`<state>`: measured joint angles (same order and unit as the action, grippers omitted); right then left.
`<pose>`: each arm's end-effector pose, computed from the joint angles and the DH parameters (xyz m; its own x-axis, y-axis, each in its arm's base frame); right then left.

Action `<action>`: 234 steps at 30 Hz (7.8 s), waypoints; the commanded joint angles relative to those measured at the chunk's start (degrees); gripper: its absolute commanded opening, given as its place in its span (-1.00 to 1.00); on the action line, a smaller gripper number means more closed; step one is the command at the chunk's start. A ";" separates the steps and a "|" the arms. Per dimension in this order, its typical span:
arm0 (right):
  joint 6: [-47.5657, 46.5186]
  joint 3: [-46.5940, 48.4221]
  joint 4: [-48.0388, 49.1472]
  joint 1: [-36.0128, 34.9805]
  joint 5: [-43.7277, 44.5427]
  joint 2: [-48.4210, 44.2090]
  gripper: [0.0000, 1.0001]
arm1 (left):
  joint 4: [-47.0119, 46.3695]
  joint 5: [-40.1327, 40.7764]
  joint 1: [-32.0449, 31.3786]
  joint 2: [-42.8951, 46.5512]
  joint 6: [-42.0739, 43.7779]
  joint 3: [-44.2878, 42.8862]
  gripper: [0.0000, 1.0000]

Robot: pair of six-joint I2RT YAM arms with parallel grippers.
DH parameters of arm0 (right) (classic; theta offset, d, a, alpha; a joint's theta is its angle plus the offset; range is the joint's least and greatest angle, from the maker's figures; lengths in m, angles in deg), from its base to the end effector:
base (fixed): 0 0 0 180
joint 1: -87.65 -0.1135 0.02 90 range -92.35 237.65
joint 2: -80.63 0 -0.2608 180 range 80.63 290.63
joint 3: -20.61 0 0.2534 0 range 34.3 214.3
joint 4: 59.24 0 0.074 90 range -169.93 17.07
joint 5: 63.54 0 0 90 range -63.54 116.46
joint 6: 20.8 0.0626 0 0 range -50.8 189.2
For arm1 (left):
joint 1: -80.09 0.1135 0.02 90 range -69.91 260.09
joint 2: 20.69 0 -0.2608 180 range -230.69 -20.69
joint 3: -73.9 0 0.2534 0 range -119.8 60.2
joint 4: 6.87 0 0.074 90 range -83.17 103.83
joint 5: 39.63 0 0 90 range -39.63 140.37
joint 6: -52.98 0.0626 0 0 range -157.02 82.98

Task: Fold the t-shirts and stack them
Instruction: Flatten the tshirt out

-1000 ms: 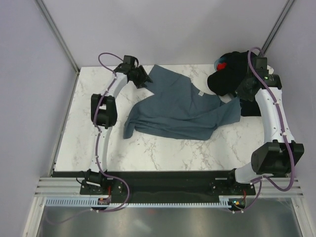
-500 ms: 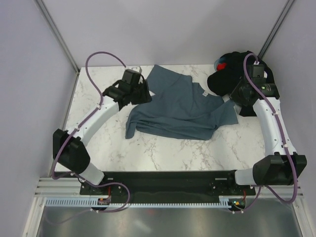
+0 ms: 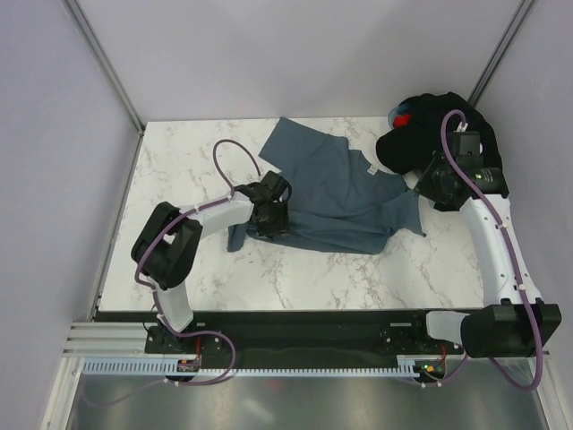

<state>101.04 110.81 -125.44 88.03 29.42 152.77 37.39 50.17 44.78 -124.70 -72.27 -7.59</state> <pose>0.2720 -0.0050 0.3386 -0.6110 0.5309 -0.5872 0.4278 0.8456 0.3194 0.3027 -0.2147 0.1440 -0.9467 -0.0367 -0.3201 0.0401 0.9723 -0.2302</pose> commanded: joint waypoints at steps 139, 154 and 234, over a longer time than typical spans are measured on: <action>-3.10 -2.58 4.34 -1.35 -2.79 6.44 -1.00 | 13.04 -1.82 -8.37 13.67 4.57 0.37 -0.09; -3.97 -6.64 6.37 -1.35 -4.72 6.26 -1.00 | 6.61 2.58 2.86 -10.24 7.91 -8.58 -0.25; -4.77 9.50 -4.35 -3.19 -8.94 -8.57 -1.00 | 14.25 2.23 12.28 46.25 -2.21 -1.35 -0.94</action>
<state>95.11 113.28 -126.21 85.13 19.85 148.88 46.22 50.58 56.65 -83.83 -77.67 -2.63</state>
